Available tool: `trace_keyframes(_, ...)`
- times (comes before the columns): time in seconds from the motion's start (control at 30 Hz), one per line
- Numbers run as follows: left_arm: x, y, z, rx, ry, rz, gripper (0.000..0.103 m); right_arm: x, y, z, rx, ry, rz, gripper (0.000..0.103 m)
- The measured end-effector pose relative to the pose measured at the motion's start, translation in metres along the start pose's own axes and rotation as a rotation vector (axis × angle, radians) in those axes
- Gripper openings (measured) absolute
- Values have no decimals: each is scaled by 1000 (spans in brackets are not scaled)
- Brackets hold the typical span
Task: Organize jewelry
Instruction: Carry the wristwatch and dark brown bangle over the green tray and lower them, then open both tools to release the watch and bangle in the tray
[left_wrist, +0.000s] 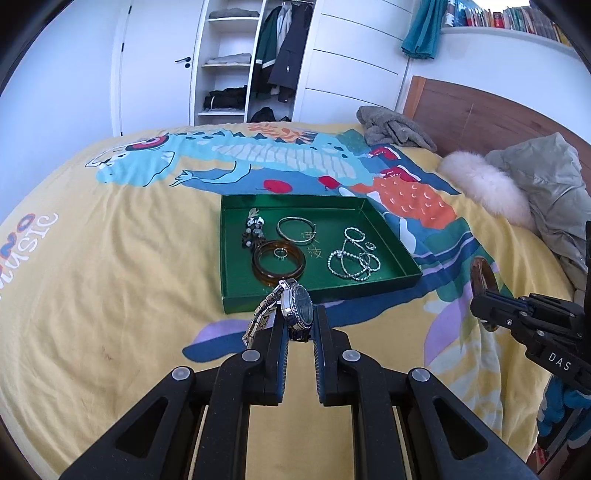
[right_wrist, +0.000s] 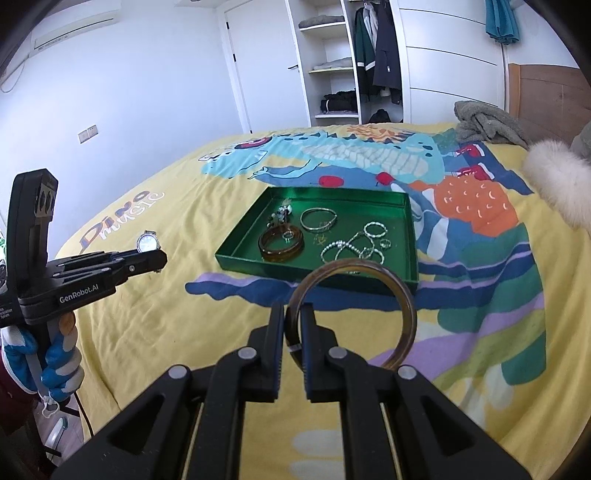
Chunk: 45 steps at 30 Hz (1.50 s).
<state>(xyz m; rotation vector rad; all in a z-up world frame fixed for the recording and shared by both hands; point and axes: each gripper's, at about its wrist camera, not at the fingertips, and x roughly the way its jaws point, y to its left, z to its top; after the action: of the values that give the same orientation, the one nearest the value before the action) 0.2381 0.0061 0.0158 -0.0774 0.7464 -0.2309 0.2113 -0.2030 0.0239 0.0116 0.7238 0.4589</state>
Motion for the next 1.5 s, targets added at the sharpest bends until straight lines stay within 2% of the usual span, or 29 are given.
trace_keyframes(0.23,65,-2,46,24,42,16,12,45,-30,46,23,-2,-23,8)
trace_keyframes(0.47,143,-1,95,12,95,35,12,119,-64,93,51,31,-38,8)
trace_keyframes(0.8,233,0,120,46,175,99,12,225,-101,117,119,140,-30,8)
trace_keyframes(1.07,260,3,113,21,226,88,12,264,-115,116,142,217,-54,8)
trace_keyframes(1.5,266,9,109,-26,282,94,13,271,-115,114,136,251,-63,10)
